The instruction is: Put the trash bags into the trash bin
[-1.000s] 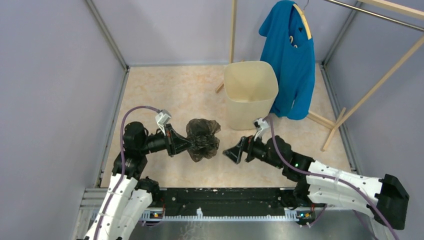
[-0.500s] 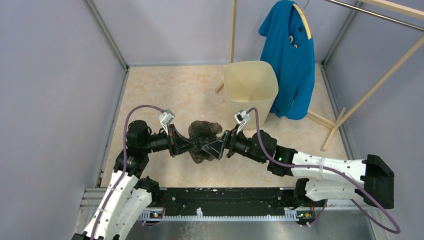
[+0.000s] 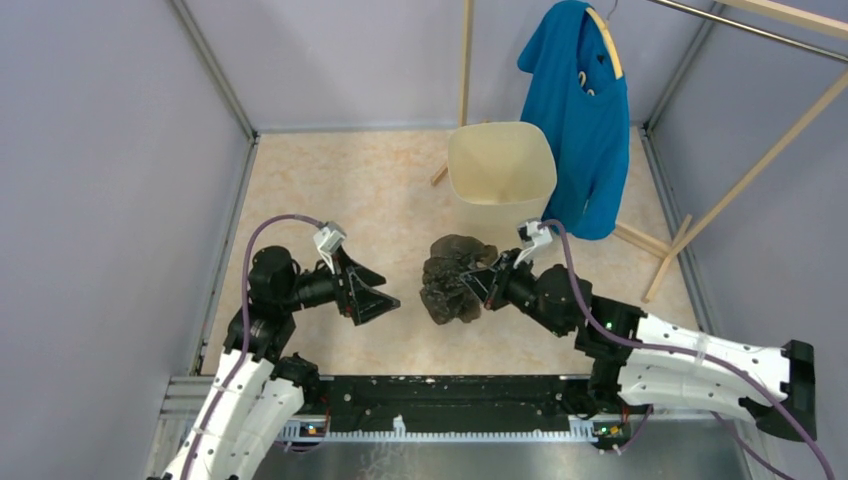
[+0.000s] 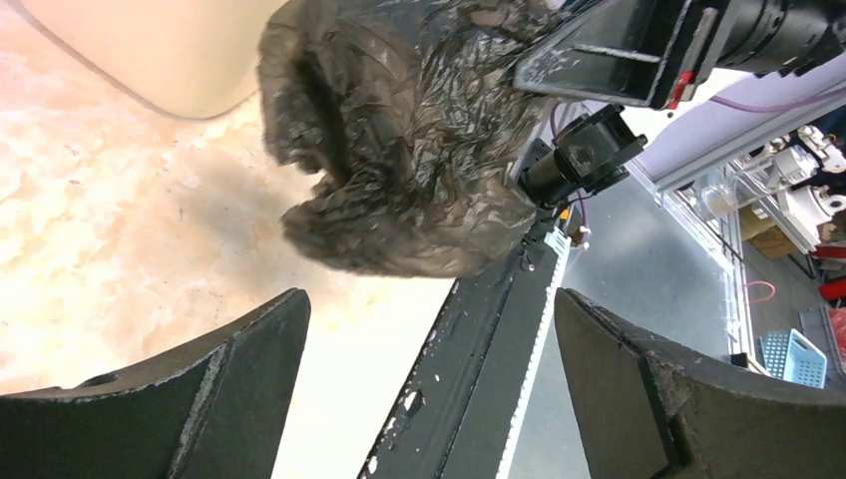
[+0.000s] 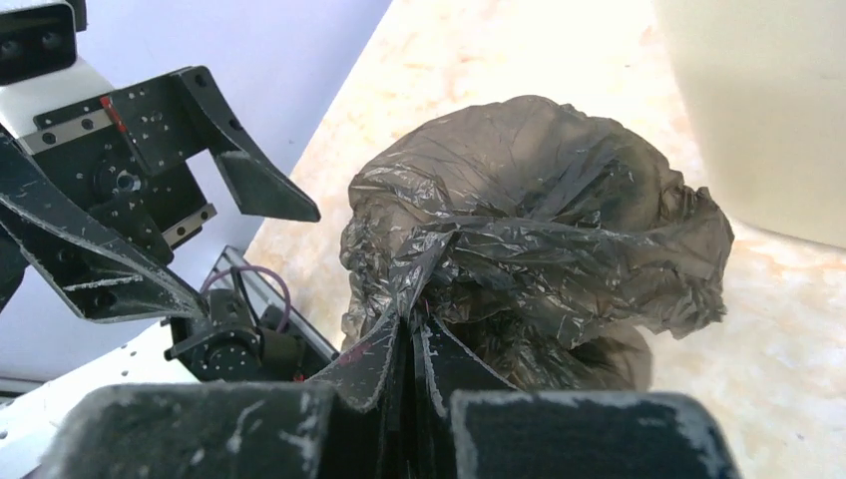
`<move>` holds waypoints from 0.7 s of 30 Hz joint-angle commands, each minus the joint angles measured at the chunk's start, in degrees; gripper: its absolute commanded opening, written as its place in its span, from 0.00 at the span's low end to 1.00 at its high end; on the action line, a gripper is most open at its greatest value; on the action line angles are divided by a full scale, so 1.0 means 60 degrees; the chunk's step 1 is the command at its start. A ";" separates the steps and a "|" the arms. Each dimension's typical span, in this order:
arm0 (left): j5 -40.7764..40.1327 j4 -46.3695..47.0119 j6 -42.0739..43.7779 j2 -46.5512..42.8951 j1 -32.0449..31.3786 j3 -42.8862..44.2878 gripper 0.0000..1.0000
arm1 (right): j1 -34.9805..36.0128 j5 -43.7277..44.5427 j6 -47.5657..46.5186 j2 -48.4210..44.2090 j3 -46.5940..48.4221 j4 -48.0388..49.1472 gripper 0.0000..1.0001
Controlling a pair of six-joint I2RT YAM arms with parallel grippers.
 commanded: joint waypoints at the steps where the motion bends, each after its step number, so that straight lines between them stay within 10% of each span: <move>1: -0.0472 0.0029 -0.0005 -0.0211 -0.0037 0.0158 0.98 | 0.0054 -0.0062 -0.0471 0.0130 0.0996 -0.1651 0.00; 4: -0.1140 -0.0222 -0.0020 -0.0247 -0.0037 0.0252 0.98 | 0.0058 -0.1596 -0.0354 0.1495 0.1375 -0.1205 0.00; 11: -0.2839 -0.0872 -0.0193 -0.0537 -0.0037 0.0419 0.98 | 0.0054 -0.3840 -0.0528 0.4966 0.2361 0.0287 0.48; 21: -0.2559 -0.0763 -0.0205 0.0059 -0.0051 0.0385 0.98 | 0.0058 -0.2908 -0.0633 0.2015 0.0507 0.0613 0.85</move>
